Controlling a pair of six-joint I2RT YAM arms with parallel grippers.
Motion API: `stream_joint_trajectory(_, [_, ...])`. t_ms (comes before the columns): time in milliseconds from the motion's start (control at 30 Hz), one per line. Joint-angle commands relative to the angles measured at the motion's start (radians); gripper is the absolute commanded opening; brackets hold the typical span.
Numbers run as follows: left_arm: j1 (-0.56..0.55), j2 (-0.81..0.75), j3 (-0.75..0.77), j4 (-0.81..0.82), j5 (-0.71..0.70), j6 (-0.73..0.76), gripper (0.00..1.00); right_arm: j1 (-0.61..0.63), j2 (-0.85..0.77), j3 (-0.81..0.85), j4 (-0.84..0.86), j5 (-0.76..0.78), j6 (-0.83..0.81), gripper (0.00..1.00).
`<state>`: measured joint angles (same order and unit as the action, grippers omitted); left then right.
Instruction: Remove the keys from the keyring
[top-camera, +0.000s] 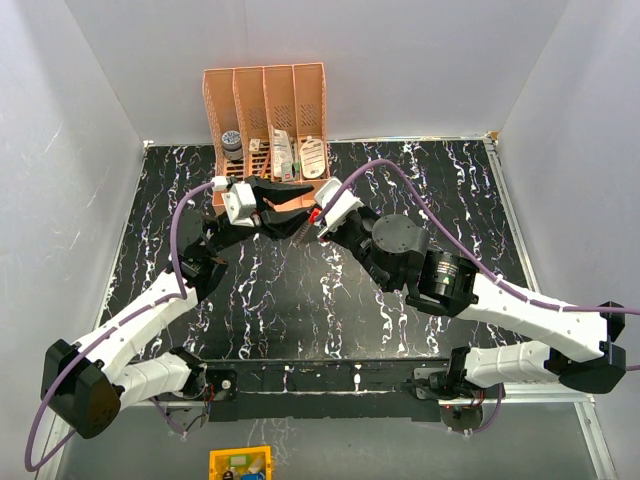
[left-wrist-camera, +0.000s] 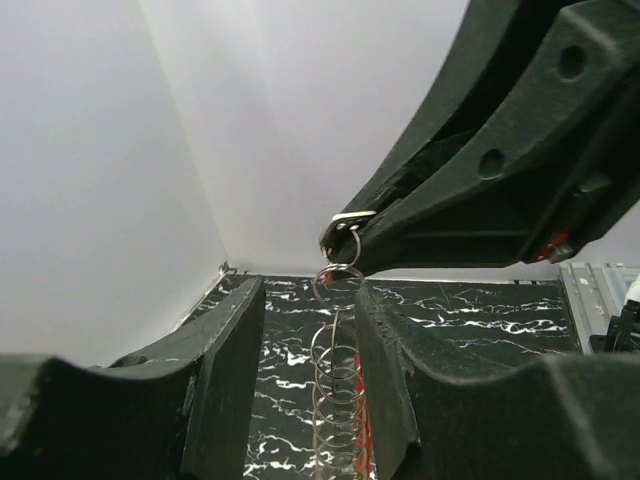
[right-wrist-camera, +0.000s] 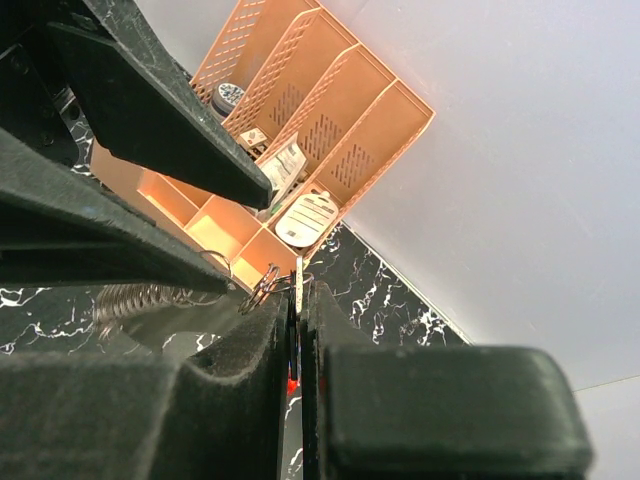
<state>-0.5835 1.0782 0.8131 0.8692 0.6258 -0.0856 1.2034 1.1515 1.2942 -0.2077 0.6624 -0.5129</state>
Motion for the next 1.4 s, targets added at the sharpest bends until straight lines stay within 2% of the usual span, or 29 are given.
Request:
stream_joint_trajectory(0, [0.004,-0.001,0.02,0.093,0.096,0.027,0.39,0.004,-0.025,0.026,0.056,0.001,0.022,0.0])
stream_joint_trajectory(300, [0.004,0.036,0.04,0.124,0.095,0.004,0.22,0.004,-0.022,0.022,0.059,-0.006,0.028,0.0])
stream_joint_trajectory(600, [0.003,0.037,0.028,0.168,0.064,-0.004,0.24,0.004,-0.021,0.021,0.06,-0.012,0.028,0.0])
stream_joint_trajectory(1367, [0.004,0.095,0.054,0.223,0.127,-0.069,0.19,0.004,-0.019,0.016,0.065,-0.021,0.034,0.0])
